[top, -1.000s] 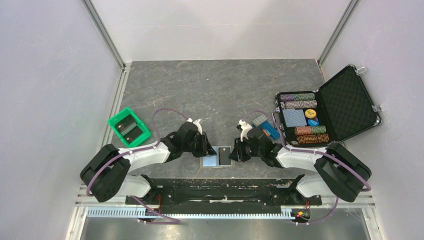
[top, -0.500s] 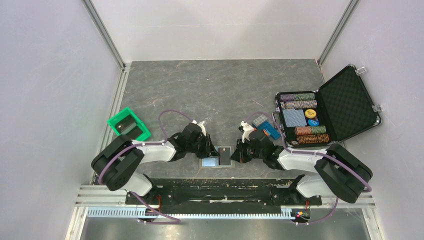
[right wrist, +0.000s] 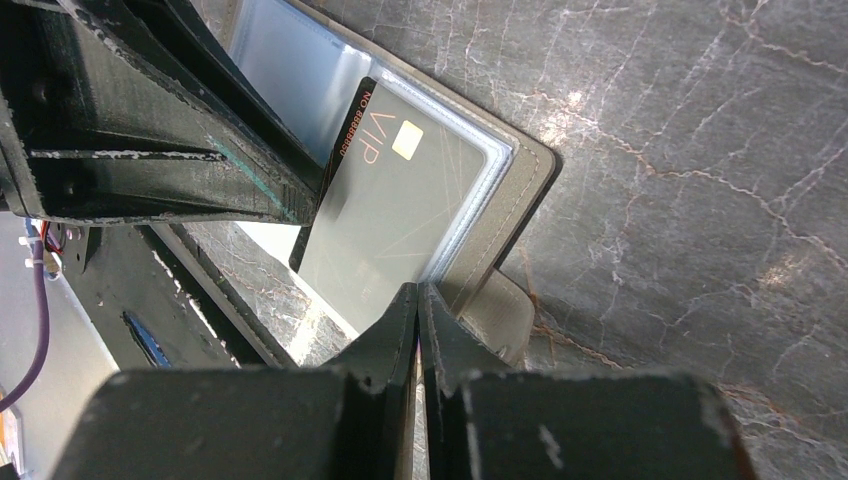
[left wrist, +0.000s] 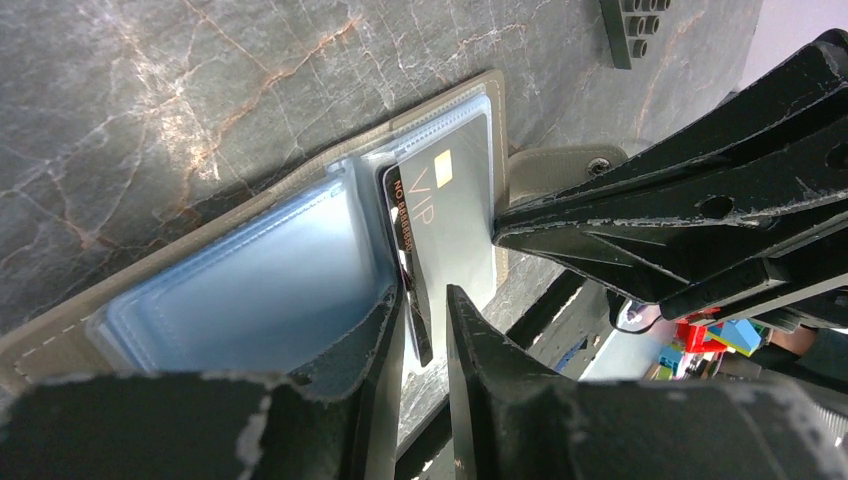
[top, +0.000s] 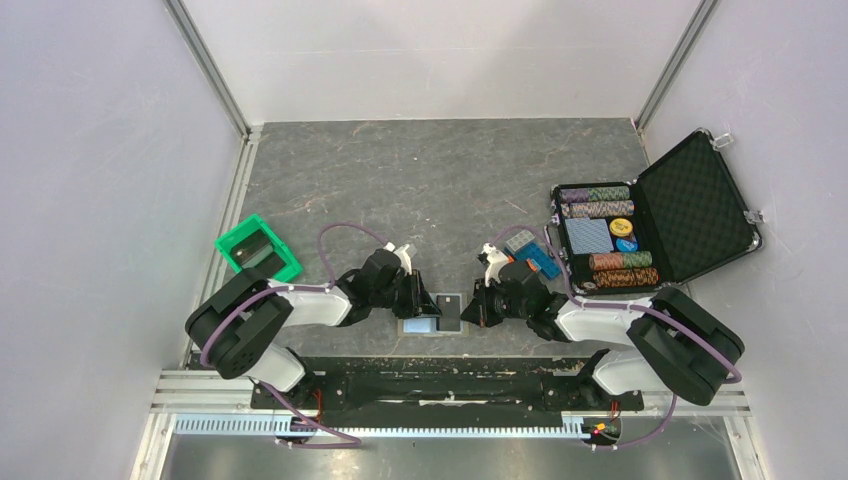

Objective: Take the credit cards out of the card holder
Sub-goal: Remove the credit card from the card holder.

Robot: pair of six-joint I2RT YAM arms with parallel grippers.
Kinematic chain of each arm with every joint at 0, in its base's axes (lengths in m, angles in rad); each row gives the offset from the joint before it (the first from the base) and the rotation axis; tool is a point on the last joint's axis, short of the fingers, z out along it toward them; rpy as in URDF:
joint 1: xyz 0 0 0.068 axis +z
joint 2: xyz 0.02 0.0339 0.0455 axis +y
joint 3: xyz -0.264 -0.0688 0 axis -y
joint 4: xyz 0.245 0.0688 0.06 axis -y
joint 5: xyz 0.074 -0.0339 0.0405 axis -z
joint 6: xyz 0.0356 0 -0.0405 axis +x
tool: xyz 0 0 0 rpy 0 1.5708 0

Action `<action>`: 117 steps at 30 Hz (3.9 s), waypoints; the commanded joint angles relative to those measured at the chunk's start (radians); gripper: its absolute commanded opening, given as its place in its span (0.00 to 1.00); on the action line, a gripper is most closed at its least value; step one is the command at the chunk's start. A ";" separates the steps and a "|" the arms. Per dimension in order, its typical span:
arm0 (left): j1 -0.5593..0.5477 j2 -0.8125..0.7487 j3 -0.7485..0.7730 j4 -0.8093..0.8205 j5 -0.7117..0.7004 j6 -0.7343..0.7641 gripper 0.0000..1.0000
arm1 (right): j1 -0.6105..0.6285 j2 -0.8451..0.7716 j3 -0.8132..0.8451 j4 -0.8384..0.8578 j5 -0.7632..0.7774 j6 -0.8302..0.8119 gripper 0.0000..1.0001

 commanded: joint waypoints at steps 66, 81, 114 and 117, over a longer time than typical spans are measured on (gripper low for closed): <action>0.007 -0.059 0.044 -0.181 -0.053 0.026 0.40 | 0.012 -0.009 0.080 -0.024 -0.004 0.074 0.19; 0.005 -0.024 0.014 -0.088 -0.004 -0.010 0.40 | 0.032 0.045 0.006 0.051 0.001 0.122 0.23; 0.040 -0.316 0.011 -0.369 -0.241 -0.013 0.02 | 0.029 0.002 -0.041 0.034 0.051 0.115 0.24; 0.054 -0.381 0.006 -0.417 -0.265 -0.024 0.02 | 0.027 -0.006 -0.032 0.028 0.047 0.106 0.24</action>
